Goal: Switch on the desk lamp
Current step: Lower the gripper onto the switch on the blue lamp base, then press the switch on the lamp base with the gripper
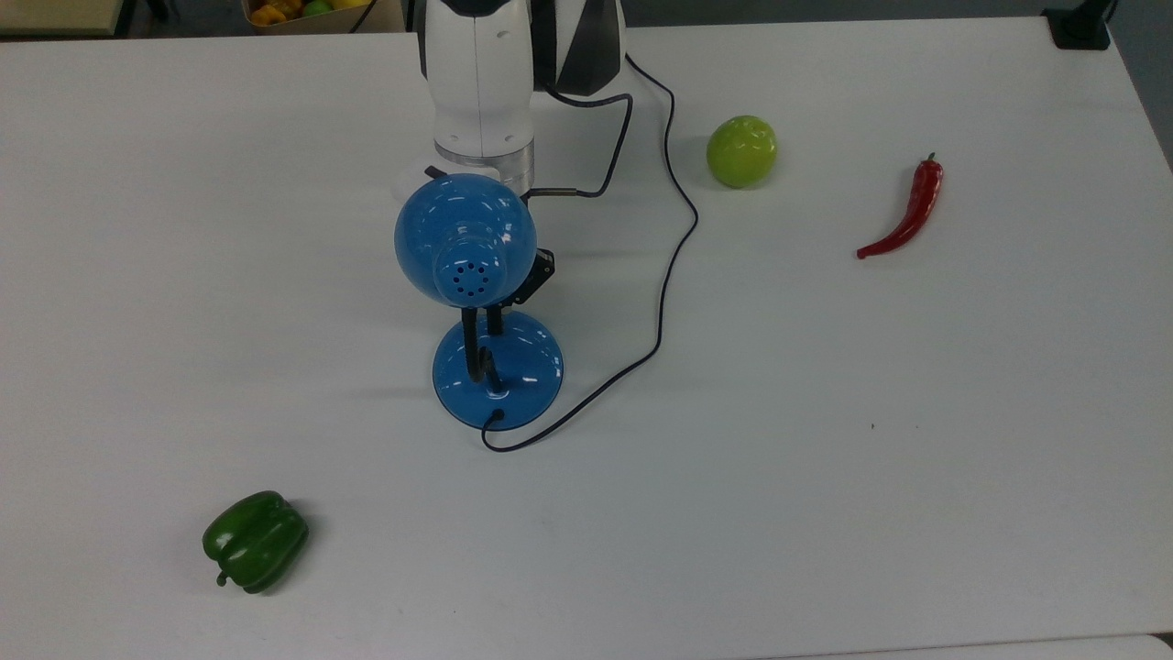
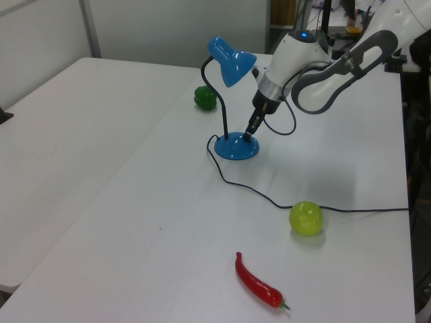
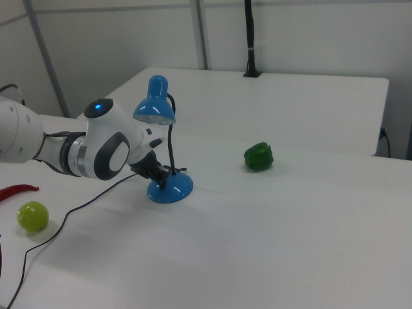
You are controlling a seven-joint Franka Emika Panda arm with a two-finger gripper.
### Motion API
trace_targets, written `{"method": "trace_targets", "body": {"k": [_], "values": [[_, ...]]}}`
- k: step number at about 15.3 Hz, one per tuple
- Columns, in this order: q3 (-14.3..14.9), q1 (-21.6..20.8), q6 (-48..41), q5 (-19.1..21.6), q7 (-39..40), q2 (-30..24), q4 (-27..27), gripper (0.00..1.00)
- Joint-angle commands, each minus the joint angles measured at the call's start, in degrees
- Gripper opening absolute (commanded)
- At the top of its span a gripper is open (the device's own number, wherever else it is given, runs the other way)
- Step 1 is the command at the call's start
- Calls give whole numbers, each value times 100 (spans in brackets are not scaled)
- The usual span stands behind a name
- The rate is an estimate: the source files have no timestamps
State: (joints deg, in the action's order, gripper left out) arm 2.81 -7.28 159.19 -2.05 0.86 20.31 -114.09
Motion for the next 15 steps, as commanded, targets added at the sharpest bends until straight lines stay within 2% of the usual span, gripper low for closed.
{"method": "trace_targets", "body": {"k": [1,15], "values": [[35,-19,-143,-129,-69,131,19,0],[70,-19,-134,-155,-69,237,19,0]]}}
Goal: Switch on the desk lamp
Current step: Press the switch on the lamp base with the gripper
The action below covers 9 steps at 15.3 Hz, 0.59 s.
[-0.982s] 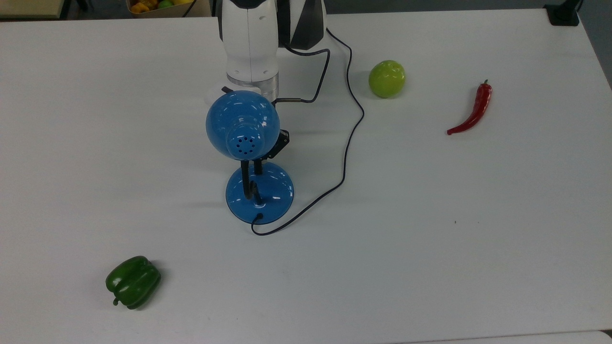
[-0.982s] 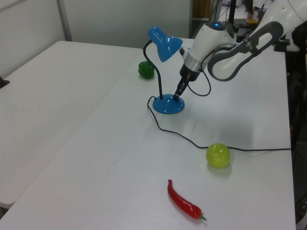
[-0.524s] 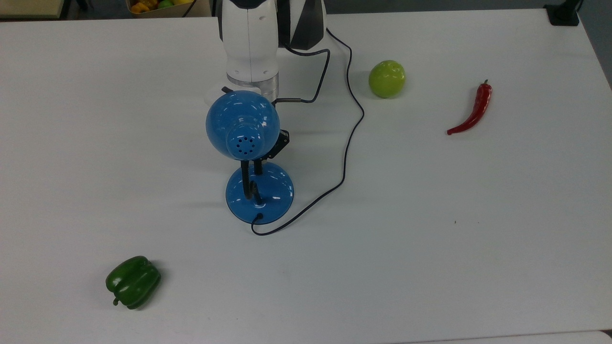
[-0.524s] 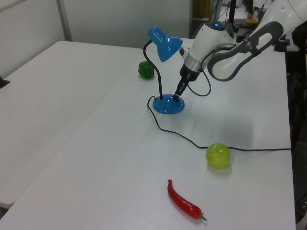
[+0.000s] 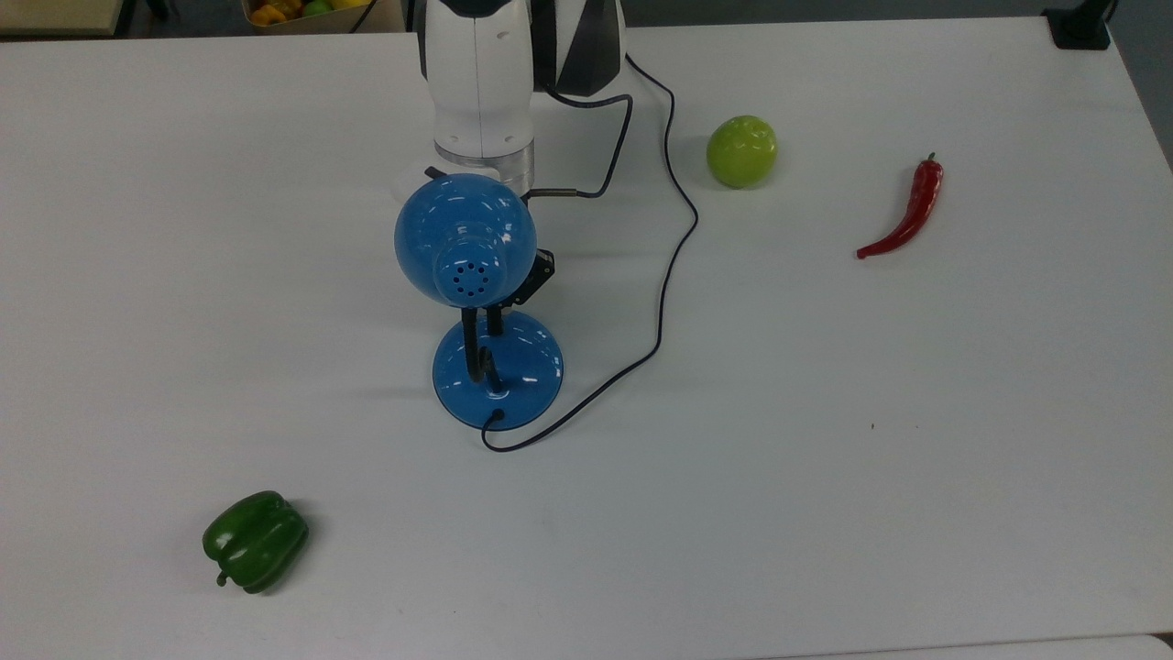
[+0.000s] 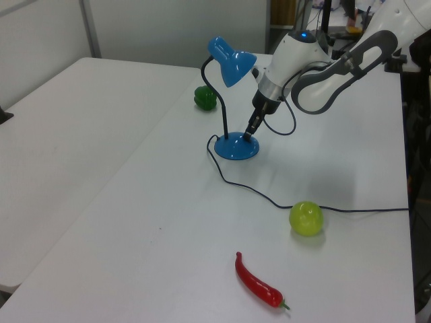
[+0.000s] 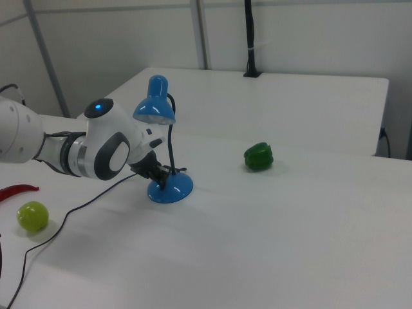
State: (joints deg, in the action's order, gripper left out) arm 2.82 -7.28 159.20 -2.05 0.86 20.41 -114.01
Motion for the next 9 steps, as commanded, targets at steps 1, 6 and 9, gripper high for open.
{"method": "trace_targets", "body": {"k": [1,6,9], "values": [[70,-19,-135,-155,-69,226,11,0],[70,-2,-135,-155,-69,288,11,0],[70,7,-135,-164,-69,305,11,0]]}}
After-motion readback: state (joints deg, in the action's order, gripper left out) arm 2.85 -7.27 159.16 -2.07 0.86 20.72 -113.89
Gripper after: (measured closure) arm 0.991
